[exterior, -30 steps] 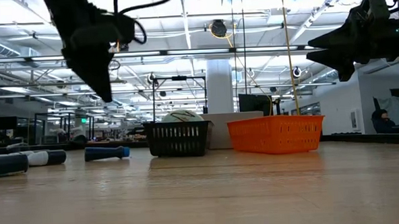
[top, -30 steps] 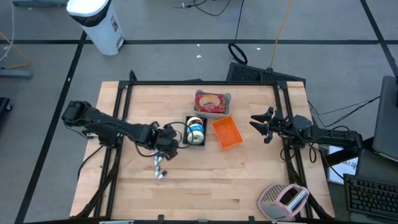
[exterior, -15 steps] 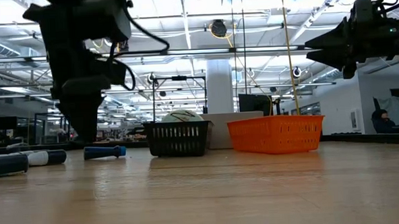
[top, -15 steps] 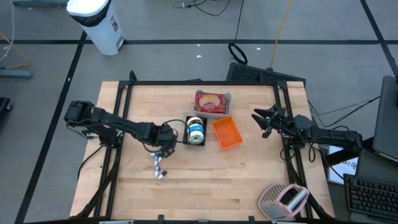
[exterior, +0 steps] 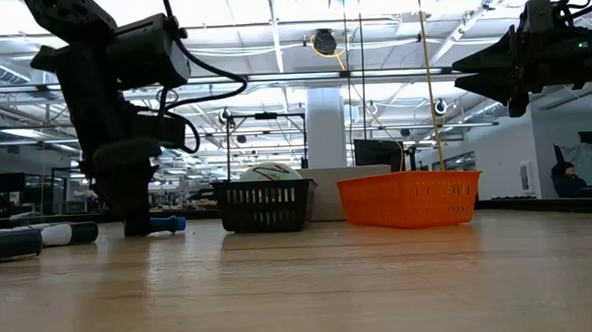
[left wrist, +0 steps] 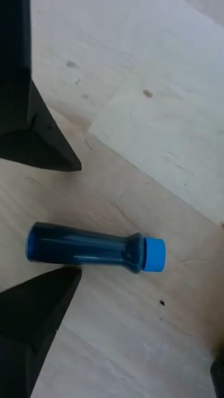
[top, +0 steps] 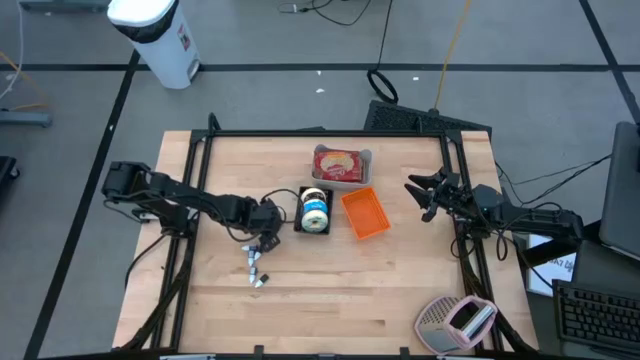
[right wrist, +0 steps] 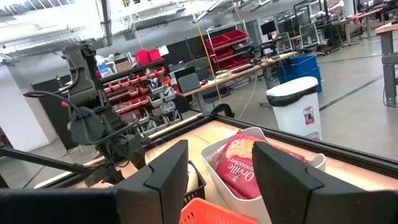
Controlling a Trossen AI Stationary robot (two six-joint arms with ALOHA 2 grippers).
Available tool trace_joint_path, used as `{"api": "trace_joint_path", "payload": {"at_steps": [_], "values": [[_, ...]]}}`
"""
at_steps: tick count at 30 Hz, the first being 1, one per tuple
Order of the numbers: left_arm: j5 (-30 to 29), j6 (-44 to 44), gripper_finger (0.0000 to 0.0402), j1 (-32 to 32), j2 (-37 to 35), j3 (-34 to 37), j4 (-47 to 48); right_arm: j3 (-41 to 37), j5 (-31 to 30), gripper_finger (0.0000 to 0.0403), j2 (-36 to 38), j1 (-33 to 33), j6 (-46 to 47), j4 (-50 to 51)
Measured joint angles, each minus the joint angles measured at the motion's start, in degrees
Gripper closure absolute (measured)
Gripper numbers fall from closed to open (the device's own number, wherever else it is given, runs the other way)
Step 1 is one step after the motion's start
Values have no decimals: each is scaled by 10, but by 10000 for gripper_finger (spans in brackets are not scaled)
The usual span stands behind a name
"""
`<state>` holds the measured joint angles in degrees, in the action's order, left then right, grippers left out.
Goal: Pick & Place Food Item
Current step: Put the blue food coloring into the orange bin
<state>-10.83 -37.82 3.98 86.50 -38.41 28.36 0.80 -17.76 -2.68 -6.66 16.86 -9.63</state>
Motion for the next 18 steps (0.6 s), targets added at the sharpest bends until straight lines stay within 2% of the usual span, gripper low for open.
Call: {"api": "trace_joint_path", "payload": {"at_steps": [5,12,15,18], "values": [[15,-2,199,-1,0,7,0,0,0,236,0,0,0,0],[15,29,310,-1,-5,2,-1,0,0,236,0,0,8,0],[1,44,351,-2,-17,-6,11,0,0,236,0,0,11,-3],[-14,64,376,-2,-44,-22,8,0,14,236,0,0,7,-30]]}}
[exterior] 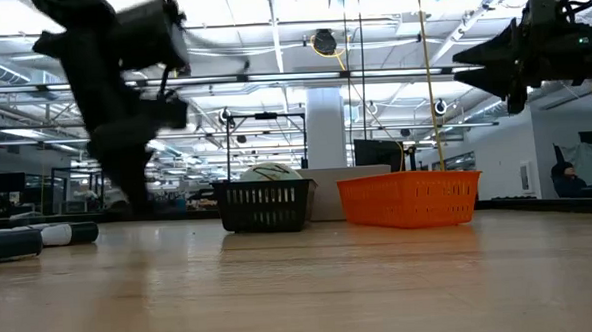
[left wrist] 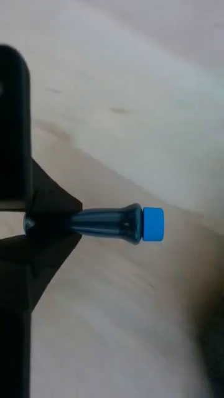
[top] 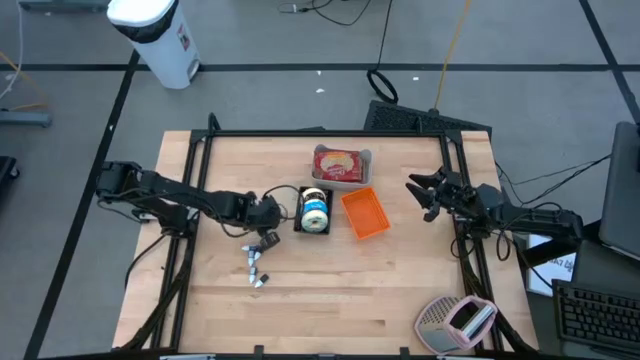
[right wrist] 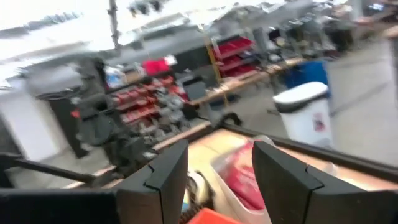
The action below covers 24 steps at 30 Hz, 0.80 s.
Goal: Pick & Place Food Item
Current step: Put the blue food coloring into the orange bin
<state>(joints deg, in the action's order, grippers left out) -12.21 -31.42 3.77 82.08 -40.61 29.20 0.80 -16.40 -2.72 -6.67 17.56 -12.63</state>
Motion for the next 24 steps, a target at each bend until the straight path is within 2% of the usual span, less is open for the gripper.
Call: {"api": "trace_joint_path", "payload": {"at_steps": [5,8,12,19,24], "values": [[-35,14,367,6,-51,-17,-4,0,79,236,-14,0,-12,-79],[-60,39,356,16,-70,-31,-54,0,96,236,-43,2,-13,-107],[-59,105,353,25,-76,-31,-194,1,90,236,-105,16,-13,-143],[-59,215,352,29,-53,-32,-456,9,79,236,-261,54,-52,-285],[-43,248,351,27,-24,-32,-567,61,56,236,-379,82,-87,-281]]}}
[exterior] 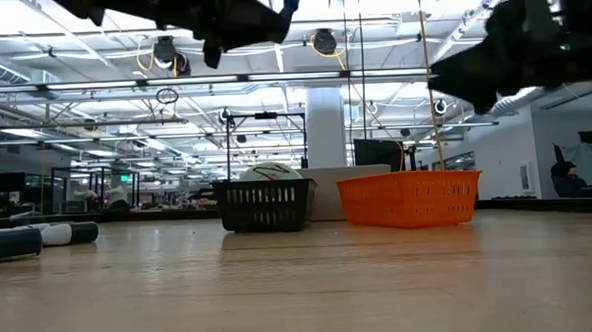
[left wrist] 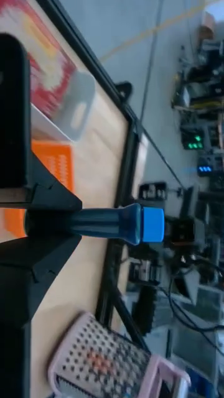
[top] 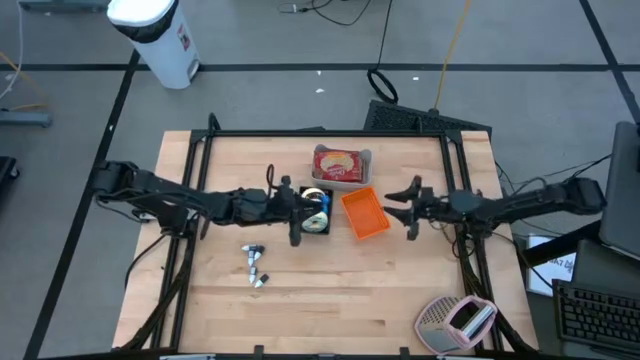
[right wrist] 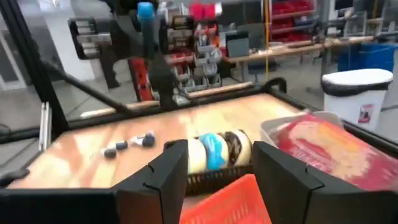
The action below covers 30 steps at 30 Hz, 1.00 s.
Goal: Pick & Place Food Item
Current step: Put the blue food coloring into the orange bin
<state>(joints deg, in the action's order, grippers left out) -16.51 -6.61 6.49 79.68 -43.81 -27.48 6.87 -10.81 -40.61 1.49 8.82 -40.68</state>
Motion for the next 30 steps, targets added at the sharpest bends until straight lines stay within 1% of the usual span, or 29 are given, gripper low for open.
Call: {"api": "trace_joint_path", "payload": {"at_steps": [2,3,5,6,8,11,16,18,21,23,25,30], "values": [[16,1,351,-1,14,0,-26,34,-7,236,-49,6,-11,-18],[18,0,351,-1,23,0,-44,49,-22,236,-70,6,-10,-23],[20,1,351,-1,37,0,-61,72,-58,236,-116,6,11,-31],[20,1,351,-1,45,0,-72,82,-59,236,-138,5,22,-38],[21,-2,351,-1,58,0,-85,100,-52,236,-179,5,23,-77],[36,-13,351,-1,70,0,-106,123,-26,236,-239,5,21,-147],[47,-17,351,-1,85,0,-130,155,-20,236,-330,5,20,-265],[47,-17,350,-1,85,0,-130,170,-7,236,-363,5,10,-282],[47,-21,350,0,85,0,-130,204,31,232,-405,5,-10,-285],[47,-20,350,0,85,0,-129,228,63,219,-427,5,-11,-288],[47,-15,350,0,85,0,-129,250,81,198,-446,5,-4,-285],[47,-11,350,0,85,0,-117,292,82,143,-472,5,12,-280]]}}
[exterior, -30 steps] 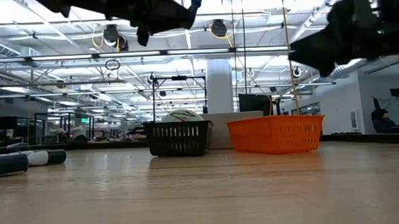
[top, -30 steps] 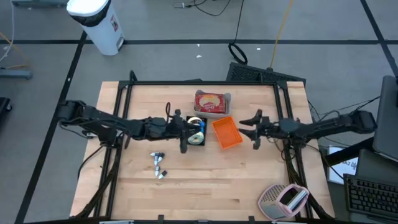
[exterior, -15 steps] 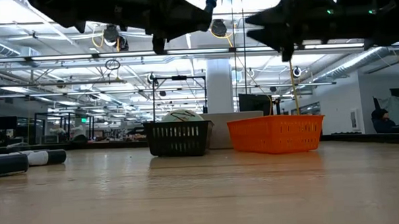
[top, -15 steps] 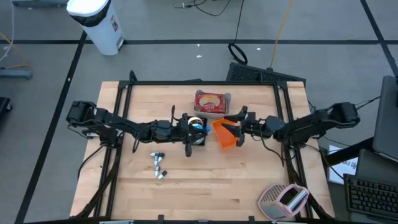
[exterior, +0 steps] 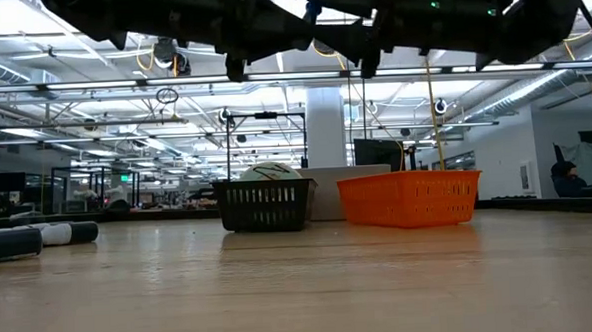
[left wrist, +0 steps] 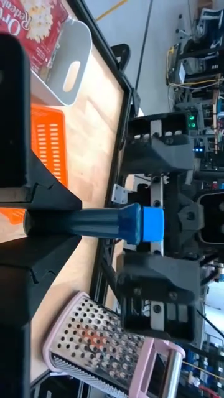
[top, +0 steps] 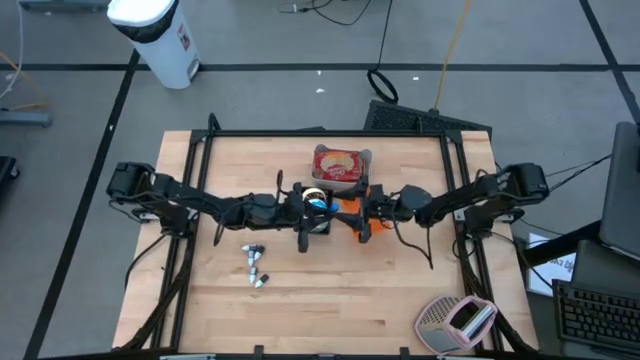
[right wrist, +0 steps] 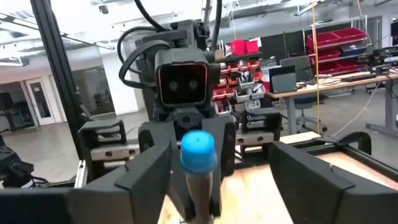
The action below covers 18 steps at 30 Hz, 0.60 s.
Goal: Pick & Place Food Item
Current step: Put the blue food coloring into the orange bin
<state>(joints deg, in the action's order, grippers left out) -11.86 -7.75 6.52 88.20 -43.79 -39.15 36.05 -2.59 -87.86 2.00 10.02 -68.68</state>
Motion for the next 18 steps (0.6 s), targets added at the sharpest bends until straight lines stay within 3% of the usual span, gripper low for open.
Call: {"api": "trace_joint_path", "payload": {"at_steps": [4,7,18], "values": [[0,1,350,0,0,0,9,8,0,135,-2,0,-2,17],[0,1,350,0,0,0,13,8,-1,155,-2,0,-4,22],[-2,6,350,-1,0,0,18,9,4,290,-1,0,-3,38]]}}
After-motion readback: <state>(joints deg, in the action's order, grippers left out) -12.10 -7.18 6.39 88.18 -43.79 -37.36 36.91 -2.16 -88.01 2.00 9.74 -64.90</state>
